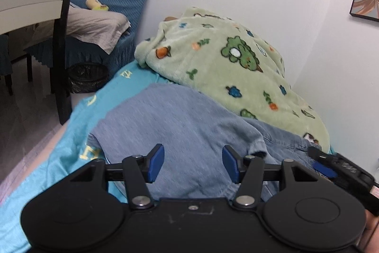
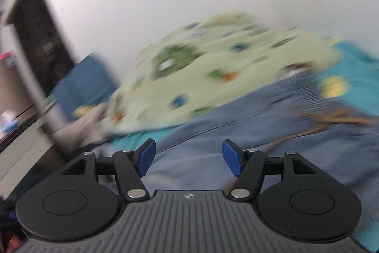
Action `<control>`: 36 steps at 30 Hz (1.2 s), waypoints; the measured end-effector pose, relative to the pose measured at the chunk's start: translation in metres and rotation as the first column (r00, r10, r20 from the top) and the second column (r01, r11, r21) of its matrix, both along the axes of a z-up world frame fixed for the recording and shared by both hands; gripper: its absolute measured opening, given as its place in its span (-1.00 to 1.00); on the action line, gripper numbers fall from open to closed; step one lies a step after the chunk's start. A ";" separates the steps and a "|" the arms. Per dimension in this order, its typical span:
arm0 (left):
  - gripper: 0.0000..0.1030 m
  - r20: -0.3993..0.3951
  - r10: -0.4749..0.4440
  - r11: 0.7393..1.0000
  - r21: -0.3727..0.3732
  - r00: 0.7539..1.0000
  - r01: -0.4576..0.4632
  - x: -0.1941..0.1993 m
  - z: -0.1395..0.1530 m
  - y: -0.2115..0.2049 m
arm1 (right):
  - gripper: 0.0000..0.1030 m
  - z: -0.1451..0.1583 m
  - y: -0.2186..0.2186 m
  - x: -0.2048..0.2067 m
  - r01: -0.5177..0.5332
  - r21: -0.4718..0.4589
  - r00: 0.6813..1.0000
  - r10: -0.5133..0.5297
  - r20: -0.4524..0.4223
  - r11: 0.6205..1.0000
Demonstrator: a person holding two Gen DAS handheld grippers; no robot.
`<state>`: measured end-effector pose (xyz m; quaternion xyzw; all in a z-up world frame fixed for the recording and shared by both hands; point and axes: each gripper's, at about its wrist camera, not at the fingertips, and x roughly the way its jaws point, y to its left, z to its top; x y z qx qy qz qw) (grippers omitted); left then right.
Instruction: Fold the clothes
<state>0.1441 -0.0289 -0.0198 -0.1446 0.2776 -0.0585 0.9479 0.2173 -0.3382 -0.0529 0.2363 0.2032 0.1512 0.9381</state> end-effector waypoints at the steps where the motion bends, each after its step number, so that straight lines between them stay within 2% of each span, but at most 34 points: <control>1: -0.01 -0.003 0.000 1.000 -0.006 1.000 0.000 0.002 0.000 0.002 | 0.27 0.001 0.014 0.011 -0.062 -0.001 0.998 0.062 0.002 0.998; 4: -0.01 -0.017 0.001 1.000 -0.025 1.000 -0.002 0.008 -0.002 0.012 | 0.27 0.005 0.058 0.040 -0.213 -0.010 0.977 0.213 -0.013 0.977; 8: -0.01 -0.037 0.015 0.998 -0.060 0.999 -0.017 0.012 -0.005 0.027 | 0.27 0.016 0.108 0.056 -0.308 -0.052 0.951 0.309 0.009 0.950; 10: -0.01 -0.046 0.020 0.997 -0.079 0.999 -0.023 0.014 -0.007 0.035 | 0.27 0.013 0.131 0.065 -0.343 -0.130 0.939 0.343 -0.026 0.930; 13: -0.01 -0.056 0.020 0.994 -0.107 0.998 -0.026 0.015 -0.006 0.046 | 0.19 0.003 0.158 0.069 -0.353 -0.274 0.935 0.339 -0.101 0.894; 14: -0.01 -0.056 0.021 0.993 -0.115 0.998 -0.028 0.015 -0.004 0.050 | 0.02 -0.002 0.162 0.067 -0.354 -0.301 0.935 0.334 -0.117 0.885; 15: -0.01 -0.055 0.019 0.992 -0.121 0.998 -0.026 0.015 -0.003 0.053 | -0.30 -0.004 0.163 0.061 -0.340 -0.328 0.940 0.322 -0.110 0.881; 16: -0.01 -0.056 0.016 0.991 -0.129 0.998 -0.023 0.014 -0.002 0.057 | -0.41 -0.005 0.166 0.054 -0.318 -0.362 0.948 0.305 -0.092 0.877; 17: -0.01 -0.056 0.015 0.990 -0.140 0.998 -0.023 0.013 0.000 0.061 | -0.65 -0.004 0.166 0.046 -0.297 -0.375 0.954 0.290 -0.078 0.878; 19: -0.01 -0.050 0.023 0.983 -0.179 0.998 -0.032 0.009 0.002 0.072 | -0.72 0.001 0.162 0.026 -0.264 -0.364 0.963 0.265 -0.049 0.893; 22: 0.02 -0.057 0.006 0.970 -0.242 0.998 -0.020 0.009 0.004 0.080 | -0.73 0.006 0.160 -0.009 -0.248 -0.322 0.965 0.262 0.001 0.914; 26: 0.03 -0.080 -0.087 0.971 -0.232 0.993 0.066 0.011 -0.005 0.061 | -0.75 -0.001 0.164 -0.054 -0.274 -0.325 0.957 0.291 0.005 0.905; 29: 0.04 -0.105 -0.121 0.980 -0.171 0.987 0.102 0.011 -0.017 0.039 | -0.72 -0.020 0.182 -0.073 -0.324 -0.427 0.939 0.342 -0.037 0.844; 31: 0.06 -0.116 -0.139 0.984 -0.125 0.983 0.124 0.013 -0.025 0.025 | -0.65 -0.034 0.192 -0.085 -0.350 -0.500 0.926 0.372 -0.059 0.792; 32: 0.06 -0.124 -0.145 0.986 -0.101 0.982 0.133 0.014 -0.030 0.021 | -0.55 -0.039 0.195 -0.088 -0.358 -0.510 0.923 0.378 -0.068 0.782; 33: 0.06 -0.131 -0.150 0.987 -0.084 0.980 0.140 0.016 -0.034 0.016 | -0.36 -0.042 0.193 -0.089 -0.360 -0.490 0.925 0.371 -0.078 0.794; 35: 0.06 -0.135 -0.162 0.986 -0.071 0.978 0.153 0.018 -0.040 0.011 | -0.06 -0.045 0.187 -0.089 -0.356 -0.407 0.933 0.345 -0.104 0.841; 36: 0.07 -0.133 -0.167 0.985 -0.070 0.977 0.159 0.019 -0.042 0.008 | 0.01 -0.047 0.183 -0.089 -0.356 -0.362 0.934 0.338 -0.115 0.861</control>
